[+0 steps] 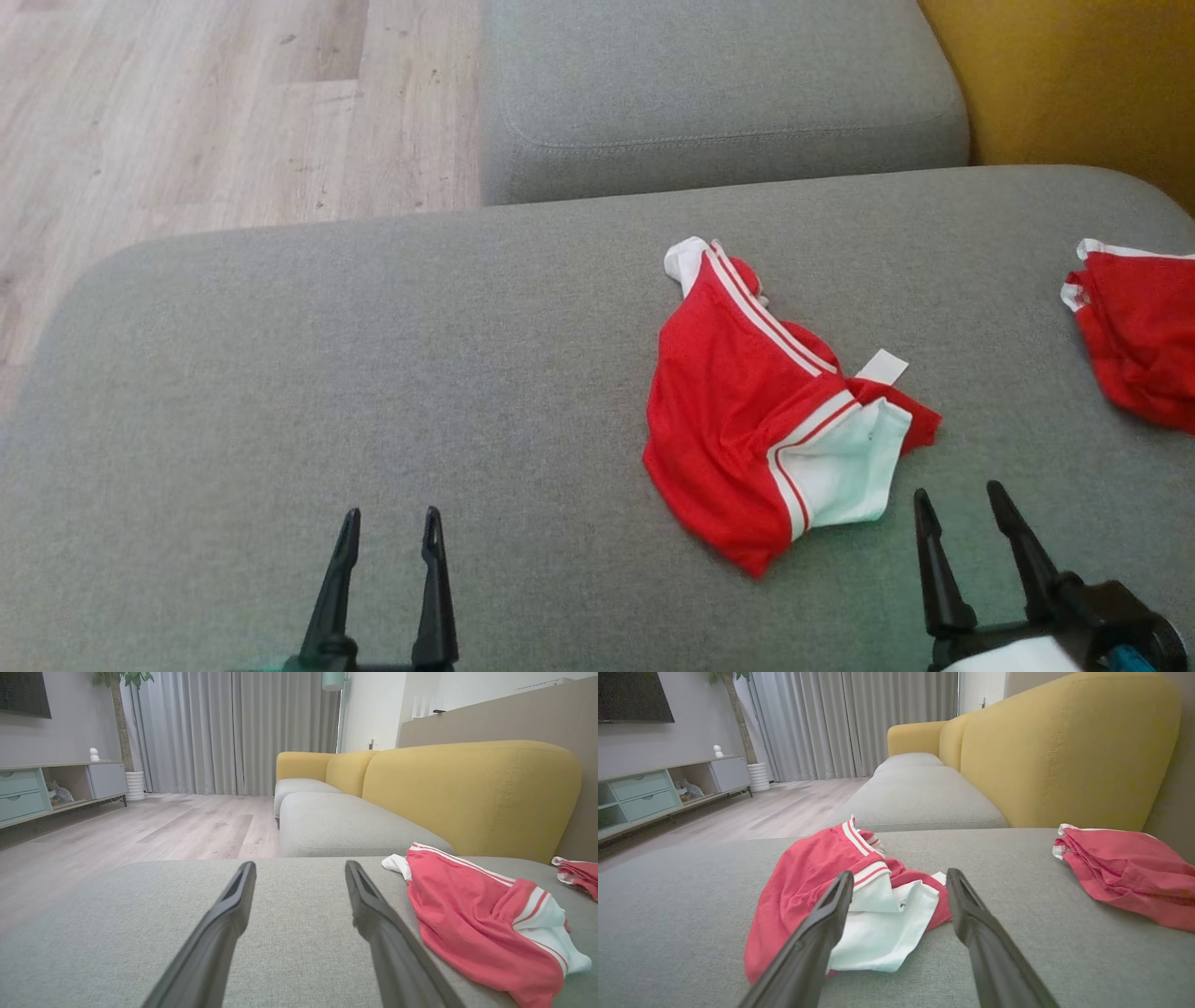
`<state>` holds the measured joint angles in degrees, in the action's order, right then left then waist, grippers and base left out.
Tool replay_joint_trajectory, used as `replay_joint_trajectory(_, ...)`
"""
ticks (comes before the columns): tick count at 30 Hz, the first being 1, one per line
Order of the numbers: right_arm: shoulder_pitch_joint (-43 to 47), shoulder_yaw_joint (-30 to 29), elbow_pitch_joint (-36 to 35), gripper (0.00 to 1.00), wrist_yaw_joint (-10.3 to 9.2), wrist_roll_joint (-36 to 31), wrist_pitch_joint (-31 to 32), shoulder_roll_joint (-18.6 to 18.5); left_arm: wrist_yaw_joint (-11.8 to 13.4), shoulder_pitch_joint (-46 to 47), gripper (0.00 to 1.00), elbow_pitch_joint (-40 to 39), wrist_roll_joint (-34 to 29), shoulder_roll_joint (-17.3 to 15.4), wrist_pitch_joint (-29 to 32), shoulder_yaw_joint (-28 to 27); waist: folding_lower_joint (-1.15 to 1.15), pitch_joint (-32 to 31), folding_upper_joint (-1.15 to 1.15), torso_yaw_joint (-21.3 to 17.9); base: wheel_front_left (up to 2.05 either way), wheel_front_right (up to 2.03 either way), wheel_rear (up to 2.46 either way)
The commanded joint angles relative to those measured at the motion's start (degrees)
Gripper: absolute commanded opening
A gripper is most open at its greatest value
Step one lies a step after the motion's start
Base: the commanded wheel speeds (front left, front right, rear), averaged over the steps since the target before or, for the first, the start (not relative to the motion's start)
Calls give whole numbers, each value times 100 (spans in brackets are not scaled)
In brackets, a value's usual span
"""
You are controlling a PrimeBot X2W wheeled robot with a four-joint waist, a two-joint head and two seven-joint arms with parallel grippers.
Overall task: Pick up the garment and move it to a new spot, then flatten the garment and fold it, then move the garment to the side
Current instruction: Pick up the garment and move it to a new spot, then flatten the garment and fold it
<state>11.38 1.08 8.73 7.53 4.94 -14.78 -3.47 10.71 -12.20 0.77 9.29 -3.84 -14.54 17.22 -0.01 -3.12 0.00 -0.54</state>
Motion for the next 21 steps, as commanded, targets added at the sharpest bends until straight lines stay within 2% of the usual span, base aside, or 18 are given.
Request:
replay_joint_trajectory(1, -126, 156, -227, 100, -4, -58, -22, -45, -46, 197, 100, -219, -103, 72, -45, -219, 1, 4, 0, 14, 0, 0, 0)
replay_joint_trajectory(7, -90, 211, -239, 100, -4, -72, -22, -40, -139, 172, 100, -220, -168, 92, -45, -278, 1, 34, 0, 12, 0, 0, 0)
replay_joint_trajectory(21, -97, 267, -251, 100, -4, -40, -22, -53, -77, 183, 100, -171, -45, 95, -46, -186, 1, 49, 0, 4, 0, 0, 0)
